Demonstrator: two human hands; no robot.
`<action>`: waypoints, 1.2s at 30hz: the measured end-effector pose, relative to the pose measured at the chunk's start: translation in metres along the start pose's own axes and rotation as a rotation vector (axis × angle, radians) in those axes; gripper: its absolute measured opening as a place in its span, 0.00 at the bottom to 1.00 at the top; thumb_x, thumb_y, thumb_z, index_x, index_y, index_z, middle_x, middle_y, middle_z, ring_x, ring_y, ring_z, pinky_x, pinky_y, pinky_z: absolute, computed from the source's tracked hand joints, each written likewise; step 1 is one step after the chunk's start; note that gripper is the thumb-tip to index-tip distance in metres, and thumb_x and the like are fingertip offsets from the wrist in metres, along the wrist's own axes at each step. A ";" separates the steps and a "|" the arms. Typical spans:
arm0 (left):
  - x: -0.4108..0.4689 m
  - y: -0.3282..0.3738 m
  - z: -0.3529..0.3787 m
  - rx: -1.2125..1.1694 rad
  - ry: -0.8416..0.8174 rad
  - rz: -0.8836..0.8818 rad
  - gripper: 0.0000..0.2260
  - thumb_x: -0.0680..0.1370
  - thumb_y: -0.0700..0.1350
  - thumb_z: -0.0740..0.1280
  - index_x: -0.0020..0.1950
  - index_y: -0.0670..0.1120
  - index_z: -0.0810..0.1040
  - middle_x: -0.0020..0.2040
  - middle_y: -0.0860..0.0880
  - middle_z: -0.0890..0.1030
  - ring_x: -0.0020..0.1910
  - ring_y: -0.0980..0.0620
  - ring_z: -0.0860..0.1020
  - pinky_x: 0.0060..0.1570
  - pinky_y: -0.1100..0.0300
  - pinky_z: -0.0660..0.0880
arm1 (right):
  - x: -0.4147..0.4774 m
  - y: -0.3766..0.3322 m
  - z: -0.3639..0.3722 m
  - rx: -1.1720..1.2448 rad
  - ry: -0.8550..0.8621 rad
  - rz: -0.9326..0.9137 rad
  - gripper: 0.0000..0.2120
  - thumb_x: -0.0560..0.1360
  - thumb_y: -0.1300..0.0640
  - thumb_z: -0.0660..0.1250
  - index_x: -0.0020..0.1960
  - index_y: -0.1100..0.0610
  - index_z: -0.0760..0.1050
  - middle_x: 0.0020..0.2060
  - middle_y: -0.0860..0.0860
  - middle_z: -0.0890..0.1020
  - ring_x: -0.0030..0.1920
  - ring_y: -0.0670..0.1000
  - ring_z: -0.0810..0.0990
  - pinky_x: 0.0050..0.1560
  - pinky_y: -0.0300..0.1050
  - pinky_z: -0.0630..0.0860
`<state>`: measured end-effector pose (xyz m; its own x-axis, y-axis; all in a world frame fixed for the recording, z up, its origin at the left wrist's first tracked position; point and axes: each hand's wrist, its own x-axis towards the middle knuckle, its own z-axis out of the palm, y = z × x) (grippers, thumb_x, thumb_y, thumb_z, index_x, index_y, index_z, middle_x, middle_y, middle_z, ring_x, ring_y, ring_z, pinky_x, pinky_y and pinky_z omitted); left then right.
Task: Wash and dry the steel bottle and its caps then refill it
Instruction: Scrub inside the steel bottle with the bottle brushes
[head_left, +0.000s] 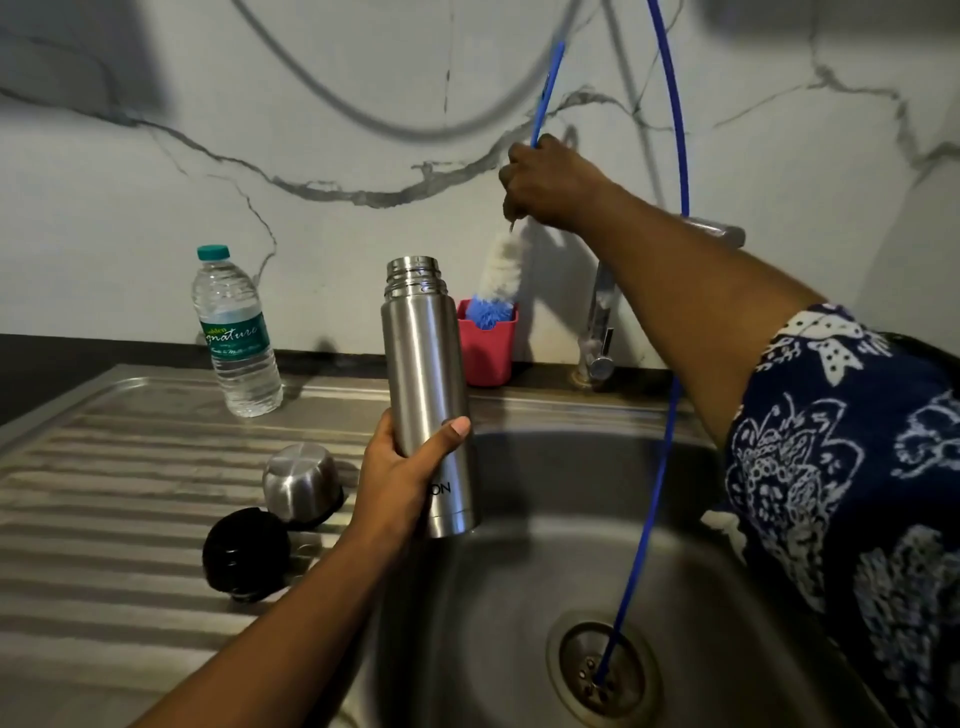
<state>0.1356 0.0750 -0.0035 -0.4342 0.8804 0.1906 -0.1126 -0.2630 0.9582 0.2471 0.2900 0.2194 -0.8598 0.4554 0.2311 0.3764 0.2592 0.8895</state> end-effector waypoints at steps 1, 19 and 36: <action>0.000 0.001 0.000 -0.007 0.001 0.011 0.24 0.63 0.51 0.77 0.56 0.51 0.76 0.47 0.49 0.84 0.43 0.52 0.84 0.38 0.62 0.79 | -0.003 0.002 -0.001 0.002 0.009 0.014 0.16 0.75 0.68 0.64 0.55 0.52 0.80 0.53 0.56 0.78 0.57 0.59 0.71 0.50 0.53 0.71; -0.001 0.009 -0.001 0.044 0.018 0.091 0.25 0.65 0.45 0.78 0.56 0.55 0.71 0.50 0.51 0.81 0.40 0.59 0.82 0.33 0.67 0.76 | -0.021 0.034 -0.026 0.008 0.009 0.257 0.12 0.75 0.69 0.63 0.54 0.56 0.77 0.51 0.56 0.80 0.57 0.59 0.72 0.55 0.56 0.69; -0.038 0.044 -0.001 0.177 -0.080 0.076 0.34 0.65 0.40 0.79 0.64 0.54 0.67 0.54 0.50 0.78 0.49 0.50 0.79 0.44 0.56 0.77 | -0.173 0.126 -0.111 0.870 0.111 0.758 0.07 0.75 0.56 0.68 0.52 0.52 0.81 0.50 0.51 0.82 0.55 0.52 0.76 0.63 0.54 0.68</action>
<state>0.1458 0.0300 0.0308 -0.3626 0.8910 0.2732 0.0798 -0.2624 0.9617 0.4052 0.1492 0.3355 -0.3214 0.6785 0.6606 0.8810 0.4700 -0.0540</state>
